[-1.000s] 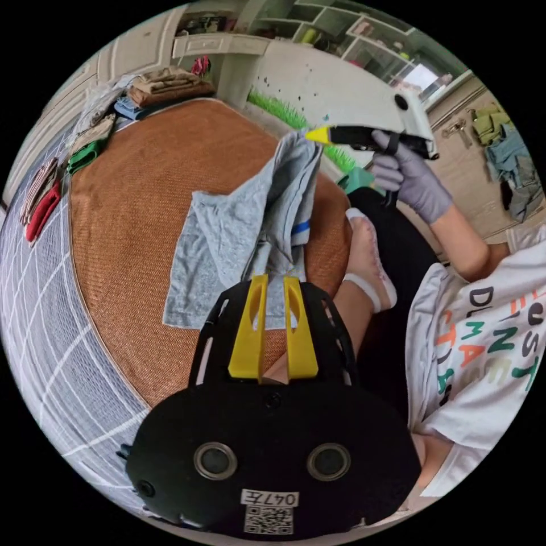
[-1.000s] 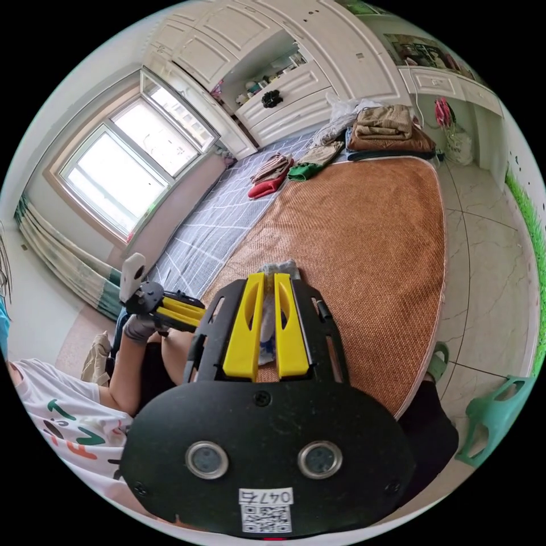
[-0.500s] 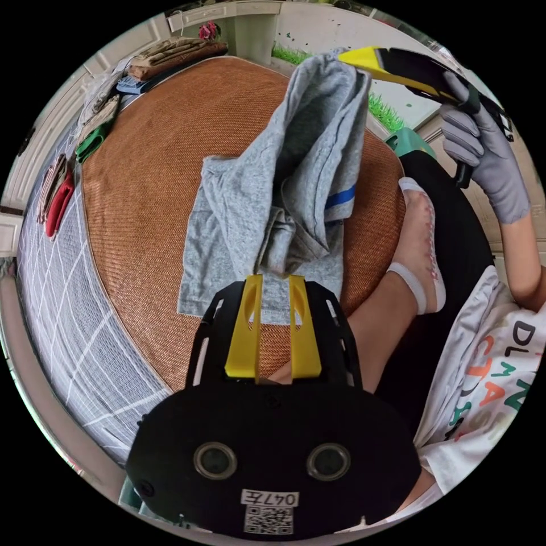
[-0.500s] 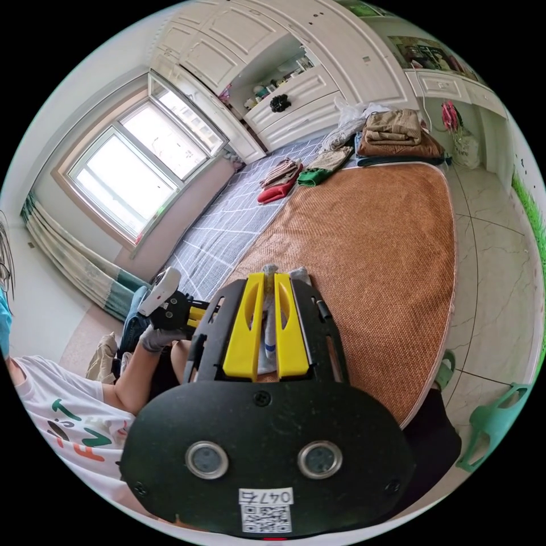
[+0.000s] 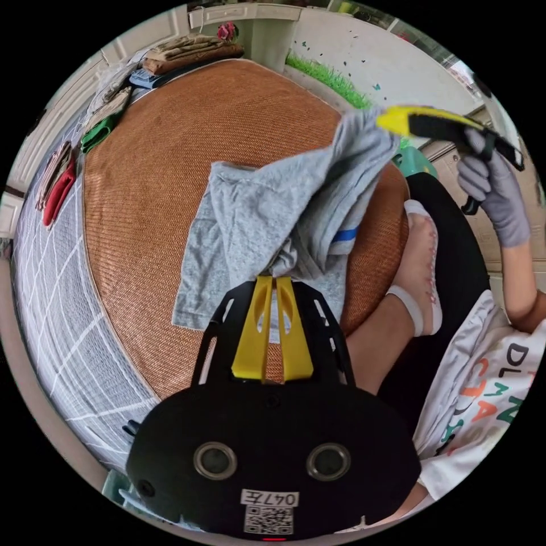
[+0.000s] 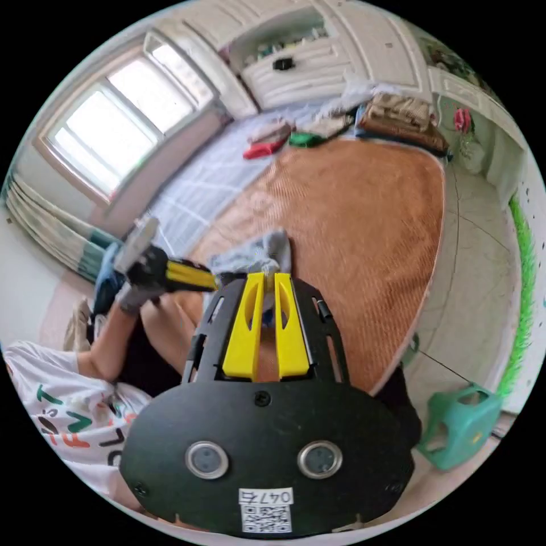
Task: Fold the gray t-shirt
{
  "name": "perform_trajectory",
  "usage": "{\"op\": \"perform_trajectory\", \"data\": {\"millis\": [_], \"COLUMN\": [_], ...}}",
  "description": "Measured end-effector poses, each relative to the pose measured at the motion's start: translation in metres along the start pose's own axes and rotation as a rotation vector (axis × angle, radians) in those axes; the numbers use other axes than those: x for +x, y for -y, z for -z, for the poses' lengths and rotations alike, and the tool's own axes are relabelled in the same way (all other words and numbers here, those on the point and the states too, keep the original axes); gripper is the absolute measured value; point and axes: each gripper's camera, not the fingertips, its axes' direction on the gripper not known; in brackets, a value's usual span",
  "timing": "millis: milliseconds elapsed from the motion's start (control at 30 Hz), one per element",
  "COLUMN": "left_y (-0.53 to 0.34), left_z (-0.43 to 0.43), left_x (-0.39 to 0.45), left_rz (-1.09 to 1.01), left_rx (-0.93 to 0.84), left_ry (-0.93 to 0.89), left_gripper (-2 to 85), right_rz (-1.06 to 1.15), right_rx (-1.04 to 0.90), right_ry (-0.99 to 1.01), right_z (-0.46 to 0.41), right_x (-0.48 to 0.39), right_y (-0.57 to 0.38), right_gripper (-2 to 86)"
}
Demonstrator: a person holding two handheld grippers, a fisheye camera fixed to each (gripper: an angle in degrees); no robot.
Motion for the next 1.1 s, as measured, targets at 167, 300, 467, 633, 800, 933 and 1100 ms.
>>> {"op": "perform_trajectory", "data": {"millis": [167,300,467,633,800,933,1100], "left_y": [-0.017,-0.029,-0.043,-0.071,-0.115,-0.162,-0.243], "left_z": [0.013,0.015,0.019,0.031,0.058,0.098,0.199], "left_x": [-0.023,-0.036,-0.046,-0.068,-0.102,-0.131,-0.137], "left_rz": [0.014,0.013,-0.010,0.001,0.006,0.012,-0.015], "left_rx": [0.074,0.080,0.082,0.149,0.333,0.623,1.063], "left_ry": [-0.098,-0.119,-0.120,-0.179,-0.380,-0.683,-0.825], "left_gripper": [-0.9,-0.9,-0.9,-1.0,-1.0,-1.0,-1.0], "right_rz": [0.095,0.315,0.635,0.753,0.524,0.363,0.100], "right_rx": [-0.192,-0.131,-0.287,-0.373,-0.252,-0.118,0.394], "right_ry": [-0.161,-0.193,-0.170,-0.254,-0.095,0.060,0.586], "right_z": [-0.022,-0.011,-0.056,-0.092,-0.037,0.029,0.173], "right_x": [-0.010,-0.052,-0.106,-0.122,-0.095,-0.065,-0.009], "right_y": [-0.003,0.009,0.021,0.014,0.016,0.001,-0.054], "right_gripper": [8.5,8.4,6.6,2.7,-0.9,-1.1,-1.1]}}
